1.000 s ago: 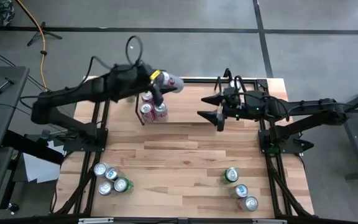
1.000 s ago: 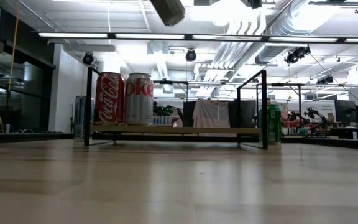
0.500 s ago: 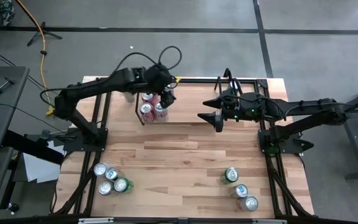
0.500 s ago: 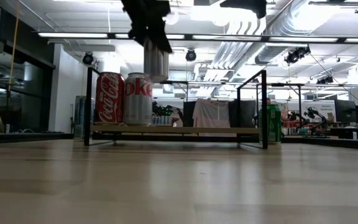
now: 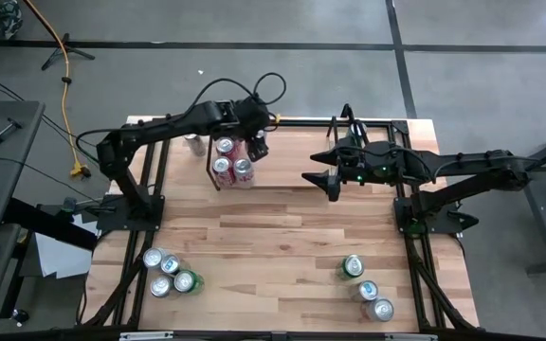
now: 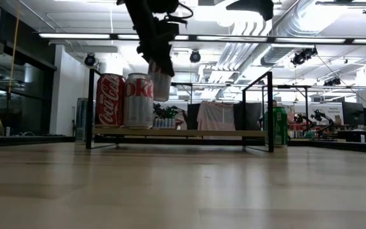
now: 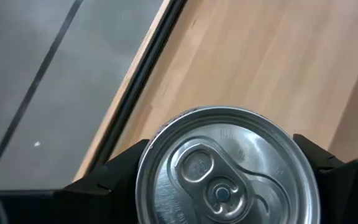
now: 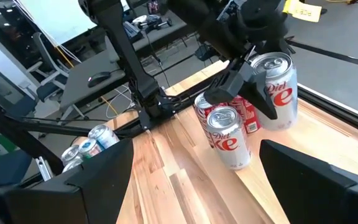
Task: Place canned beverage on shelf
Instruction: Put the top silver soda can on the shelf aligned with the other silver soda can
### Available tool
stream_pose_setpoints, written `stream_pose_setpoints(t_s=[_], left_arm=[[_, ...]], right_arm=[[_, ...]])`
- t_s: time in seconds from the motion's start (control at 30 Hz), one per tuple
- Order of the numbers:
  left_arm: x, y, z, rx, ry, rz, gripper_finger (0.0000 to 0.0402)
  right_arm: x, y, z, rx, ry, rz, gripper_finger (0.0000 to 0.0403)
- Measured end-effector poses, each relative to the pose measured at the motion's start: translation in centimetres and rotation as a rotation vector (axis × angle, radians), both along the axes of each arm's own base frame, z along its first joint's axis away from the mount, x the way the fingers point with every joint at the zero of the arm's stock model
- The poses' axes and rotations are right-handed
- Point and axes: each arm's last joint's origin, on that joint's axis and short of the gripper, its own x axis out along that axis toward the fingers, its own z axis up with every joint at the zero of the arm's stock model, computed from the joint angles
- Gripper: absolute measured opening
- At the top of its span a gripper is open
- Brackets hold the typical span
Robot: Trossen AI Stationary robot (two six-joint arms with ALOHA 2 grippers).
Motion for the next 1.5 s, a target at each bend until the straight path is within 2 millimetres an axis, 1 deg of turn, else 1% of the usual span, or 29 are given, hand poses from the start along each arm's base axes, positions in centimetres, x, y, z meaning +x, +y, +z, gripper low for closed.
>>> stream_pose_setpoints(t_s=[0.07,0.23,0.33,0.43,0.5,0.77,0.9,1.0,1.5], left_arm=[[-0.2,0.5,-0.3,-0.008,0.010,-0.001,0.0230],[-0.8,1.6,-2.2,-0.096,-0.005,0.001,0.0230],[-0.7,2.1,-3.1,-0.090,-0.033,0.008,0.0230],[-0.4,2.4,-3.2,-0.063,-0.081,0.003,0.0232],[-0.3,2.4,-3.5,-0.054,-0.091,-0.005,0.0232],[-0.7,2.2,-5.3,-0.078,-0.043,-0.004,0.0234],[-0.7,2.2,-6.0,-0.082,-0.065,0.016,0.0235],[-0.9,2.1,-6.5,-0.096,-0.047,0.023,0.0236],[-0.8,2.1,-6.5,-0.094,-0.057,0.032,0.0237]], right_arm=[[0.0,0.0,0.0,0.000,0.002,-0.001,0.0334],[0.0,0.0,0.0,-0.001,0.003,-0.002,0.0334],[0.0,0.0,-0.1,-0.001,0.008,-0.002,0.0334],[0.0,0.0,-0.1,-0.003,0.011,-0.008,0.0334],[0.0,-0.1,-0.1,-0.007,0.011,-0.023,0.0334],[0.0,-0.1,-0.2,-0.011,0.016,-0.037,0.0334],[-0.1,-0.2,-0.2,-0.013,0.017,-0.044,0.0334],[-0.1,-0.2,-0.2,-0.013,0.017,-0.044,0.0334],[-0.1,-0.2,-0.2,-0.031,0.021,-0.040,0.0334]])
